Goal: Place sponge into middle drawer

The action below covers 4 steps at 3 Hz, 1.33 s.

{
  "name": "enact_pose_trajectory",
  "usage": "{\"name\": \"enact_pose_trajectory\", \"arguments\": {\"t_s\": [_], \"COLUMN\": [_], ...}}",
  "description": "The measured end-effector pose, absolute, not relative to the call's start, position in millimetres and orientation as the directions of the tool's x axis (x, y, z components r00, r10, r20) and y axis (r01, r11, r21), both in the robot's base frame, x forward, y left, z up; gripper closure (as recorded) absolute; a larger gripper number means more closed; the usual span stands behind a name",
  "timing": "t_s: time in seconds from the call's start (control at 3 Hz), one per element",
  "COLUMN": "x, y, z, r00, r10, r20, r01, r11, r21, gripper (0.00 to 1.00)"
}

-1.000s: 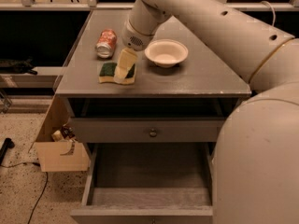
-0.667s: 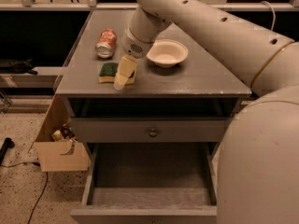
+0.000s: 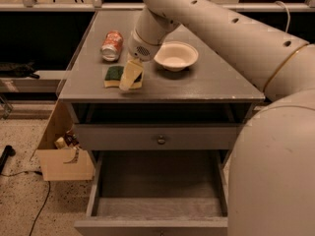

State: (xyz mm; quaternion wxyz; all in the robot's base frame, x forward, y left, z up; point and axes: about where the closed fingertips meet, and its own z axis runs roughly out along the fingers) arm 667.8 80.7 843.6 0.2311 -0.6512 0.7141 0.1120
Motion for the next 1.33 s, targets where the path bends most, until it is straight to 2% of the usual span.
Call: {"name": "enact_pose_trajectory", "arguments": {"t_s": [0.33, 0.67, 1.0, 1.33], "x": [667.8, 667.7, 667.5, 667.1], "y": [80.8, 80.8, 79.9, 77.6], "z": [843.5, 843.5, 845.9, 852.1], "r00": [-0.045, -0.045, -0.044, -0.042], "r10": [-0.878, -0.878, -0.880, -0.883], "r20": [-0.476, -0.476, -0.473, -0.467], "r01": [-0.982, -0.982, -0.982, -0.981], "r11": [0.127, 0.127, 0.126, 0.124], "r21": [-0.141, -0.141, -0.142, -0.147], "gripper": [0.55, 0.80, 1.00, 1.00]}}
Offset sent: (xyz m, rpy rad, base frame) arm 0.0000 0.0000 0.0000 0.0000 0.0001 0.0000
